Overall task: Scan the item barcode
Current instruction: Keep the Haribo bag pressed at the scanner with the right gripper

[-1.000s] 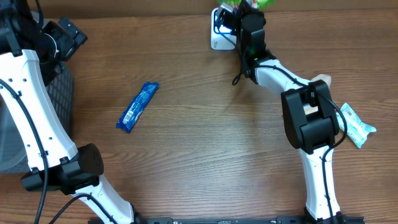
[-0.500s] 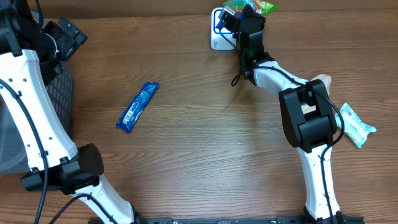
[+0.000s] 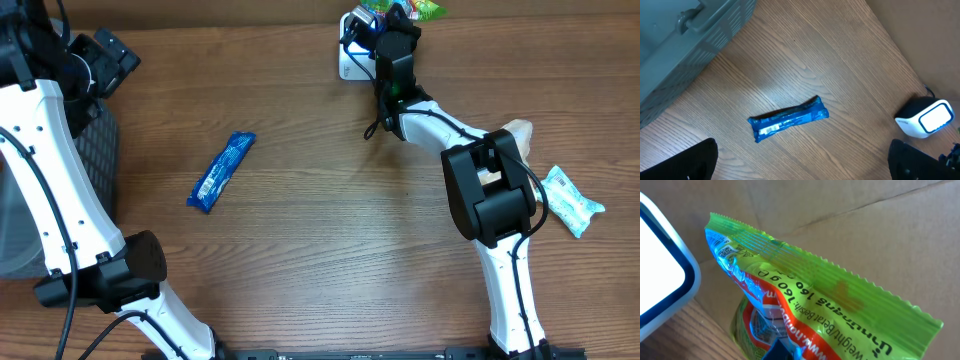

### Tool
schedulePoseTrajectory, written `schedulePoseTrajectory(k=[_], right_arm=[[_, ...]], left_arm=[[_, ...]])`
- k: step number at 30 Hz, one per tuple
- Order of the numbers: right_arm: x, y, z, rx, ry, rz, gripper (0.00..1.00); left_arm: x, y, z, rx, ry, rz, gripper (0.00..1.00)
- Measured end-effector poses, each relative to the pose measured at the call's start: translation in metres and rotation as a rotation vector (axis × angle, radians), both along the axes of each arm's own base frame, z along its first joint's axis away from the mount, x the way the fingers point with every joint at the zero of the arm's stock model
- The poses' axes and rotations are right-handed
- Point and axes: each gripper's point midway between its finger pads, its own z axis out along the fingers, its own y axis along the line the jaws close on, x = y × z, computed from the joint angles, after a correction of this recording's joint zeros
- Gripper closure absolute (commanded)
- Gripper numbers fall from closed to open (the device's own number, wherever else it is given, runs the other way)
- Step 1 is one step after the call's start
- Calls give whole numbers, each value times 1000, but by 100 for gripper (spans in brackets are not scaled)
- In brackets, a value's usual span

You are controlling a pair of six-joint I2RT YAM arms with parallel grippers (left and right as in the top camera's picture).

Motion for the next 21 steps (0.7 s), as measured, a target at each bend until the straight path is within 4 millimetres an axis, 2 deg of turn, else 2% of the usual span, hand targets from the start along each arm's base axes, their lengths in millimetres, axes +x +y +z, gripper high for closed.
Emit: schedulePoseTrajectory(k=[8,17,21], right_arm=[[-7,-8,-25,-60,128,-51,96],[-13,-6,-22,-52,122,-95,96],[-16,-2,-12,-49,114,-96,96]], left_arm=[[0,0,0,0,0,0,0],[0,0,0,0,0,0,0],[0,0,0,0,0,0,0]])
